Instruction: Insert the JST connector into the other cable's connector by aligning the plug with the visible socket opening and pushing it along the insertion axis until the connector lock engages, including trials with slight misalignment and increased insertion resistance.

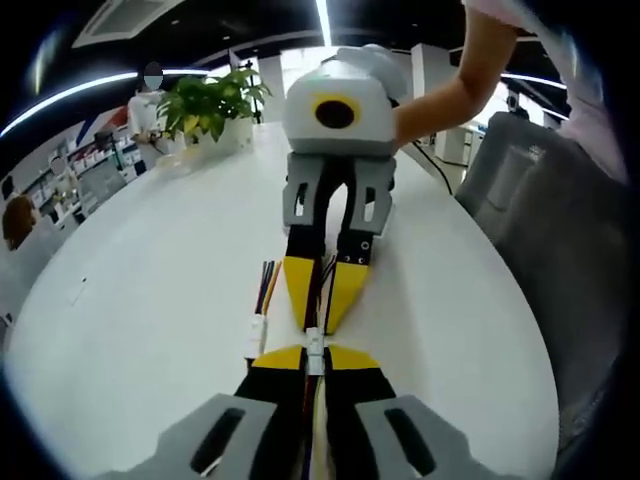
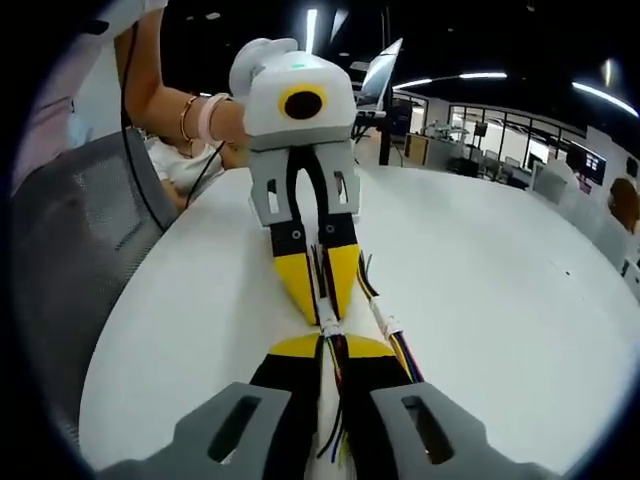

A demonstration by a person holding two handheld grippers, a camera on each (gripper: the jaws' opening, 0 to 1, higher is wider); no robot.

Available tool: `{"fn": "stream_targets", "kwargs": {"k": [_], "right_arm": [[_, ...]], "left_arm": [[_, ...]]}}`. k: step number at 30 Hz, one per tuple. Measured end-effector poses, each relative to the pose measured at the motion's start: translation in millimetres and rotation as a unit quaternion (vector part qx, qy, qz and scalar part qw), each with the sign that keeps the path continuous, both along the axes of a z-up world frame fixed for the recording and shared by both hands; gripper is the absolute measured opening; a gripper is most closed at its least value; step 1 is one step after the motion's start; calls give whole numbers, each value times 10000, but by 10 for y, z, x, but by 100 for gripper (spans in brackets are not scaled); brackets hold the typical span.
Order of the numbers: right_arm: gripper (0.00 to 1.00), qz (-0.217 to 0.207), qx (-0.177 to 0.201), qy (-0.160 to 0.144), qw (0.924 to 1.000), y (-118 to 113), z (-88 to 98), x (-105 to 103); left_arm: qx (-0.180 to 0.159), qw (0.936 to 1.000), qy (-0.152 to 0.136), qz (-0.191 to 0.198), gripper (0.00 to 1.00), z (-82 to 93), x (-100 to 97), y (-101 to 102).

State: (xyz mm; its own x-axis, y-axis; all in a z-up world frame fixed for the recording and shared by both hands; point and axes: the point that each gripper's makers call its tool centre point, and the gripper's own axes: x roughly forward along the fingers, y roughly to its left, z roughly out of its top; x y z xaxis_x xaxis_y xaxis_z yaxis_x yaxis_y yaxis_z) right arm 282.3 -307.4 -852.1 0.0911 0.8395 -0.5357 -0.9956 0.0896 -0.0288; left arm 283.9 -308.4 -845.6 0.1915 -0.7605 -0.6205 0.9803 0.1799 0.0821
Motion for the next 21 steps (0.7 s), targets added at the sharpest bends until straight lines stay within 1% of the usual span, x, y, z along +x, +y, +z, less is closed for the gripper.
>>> {"fn": "stream_targets", "kwargs": {"k": [3,7,8,9,10,11,12,13,15,21], "right_arm": [[4,28,-66,-80,9999,8,-1,0],[4,3,-75,-59,10000,9,21,-9],[4,-27,-75,-54,10000,6,17,-6],[4,-65,-78,-41,9999,3,17,-1],[4,-128,-105,-14,9999,-16,5,21],[4,-138,-115,-73,9998,-24,14,33],[4,-142,-113,-67,9998,-28,27,29],[4,-157,-98,-54,9998,-32,45,29],[5,-208,-19,-28,9998,-36,88,34],[9,-327,-38,14,9995,-52,120,33]], "left_arm": [[-9,10000,16,24,0,-1,3,6],[17,10000,29,66,0,-2,3,7],[-15,9997,131,181,0,-7,7,11],[-12,9997,130,183,0,-8,9,13],[-2,9997,121,210,1,-8,14,22],[10,9996,112,264,2,-7,24,34],[10,9995,121,287,4,-6,25,39],[7,9991,222,372,5,-12,15,53],[-9,9985,292,453,8,-9,10,66],[-136,9978,268,592,13,57,-15,90]]}}
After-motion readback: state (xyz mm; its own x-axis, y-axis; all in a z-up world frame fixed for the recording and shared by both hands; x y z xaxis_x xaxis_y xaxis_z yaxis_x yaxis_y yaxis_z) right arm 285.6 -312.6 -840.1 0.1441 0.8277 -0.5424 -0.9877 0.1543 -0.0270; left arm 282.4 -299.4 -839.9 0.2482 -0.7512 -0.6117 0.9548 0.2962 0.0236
